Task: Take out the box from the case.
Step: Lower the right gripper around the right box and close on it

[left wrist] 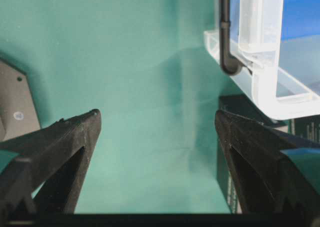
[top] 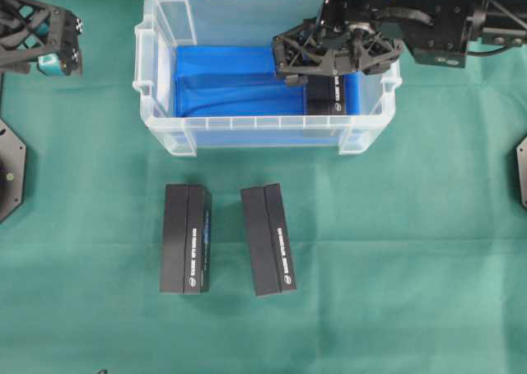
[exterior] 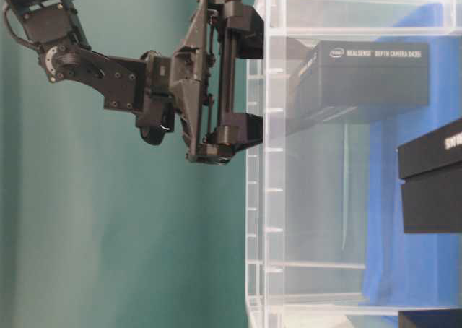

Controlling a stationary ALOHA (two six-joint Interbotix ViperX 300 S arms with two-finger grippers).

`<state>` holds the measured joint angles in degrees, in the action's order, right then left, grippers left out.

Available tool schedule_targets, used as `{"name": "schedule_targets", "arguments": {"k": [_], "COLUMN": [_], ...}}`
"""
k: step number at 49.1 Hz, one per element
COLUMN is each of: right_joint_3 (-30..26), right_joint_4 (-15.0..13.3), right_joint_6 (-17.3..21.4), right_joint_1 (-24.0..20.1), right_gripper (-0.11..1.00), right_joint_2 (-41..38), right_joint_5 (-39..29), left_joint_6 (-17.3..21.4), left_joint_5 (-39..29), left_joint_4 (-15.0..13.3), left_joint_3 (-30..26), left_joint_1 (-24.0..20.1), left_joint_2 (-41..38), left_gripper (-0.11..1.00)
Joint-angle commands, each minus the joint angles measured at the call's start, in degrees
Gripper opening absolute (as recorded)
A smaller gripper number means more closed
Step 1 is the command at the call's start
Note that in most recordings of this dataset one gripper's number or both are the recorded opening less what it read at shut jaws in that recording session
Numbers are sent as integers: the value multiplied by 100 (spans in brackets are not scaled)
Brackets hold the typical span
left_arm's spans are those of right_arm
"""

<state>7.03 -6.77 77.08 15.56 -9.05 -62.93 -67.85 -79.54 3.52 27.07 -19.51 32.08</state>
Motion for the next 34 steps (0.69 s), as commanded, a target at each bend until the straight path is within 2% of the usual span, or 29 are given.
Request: {"name": "schedule_targets", "arguments": {"k": [1, 34], "right_joint_3": [-9, 62], "right_joint_4": [-9, -9], "right_joint_6": [-9, 9], "right_joint_1": [0, 53], "right_gripper": [93, 92], "right_joint_2": [53, -26], "right_joint_5": [97, 290], "left_joint_6": [0, -53], "left_joint_5": [26, 26], "left_joint_4": [0, 0], "left_joint_3": [-70, -70], "left_joint_1": [35, 79], "left_joint_2": [18, 9], "left_gripper": [98, 98]}}
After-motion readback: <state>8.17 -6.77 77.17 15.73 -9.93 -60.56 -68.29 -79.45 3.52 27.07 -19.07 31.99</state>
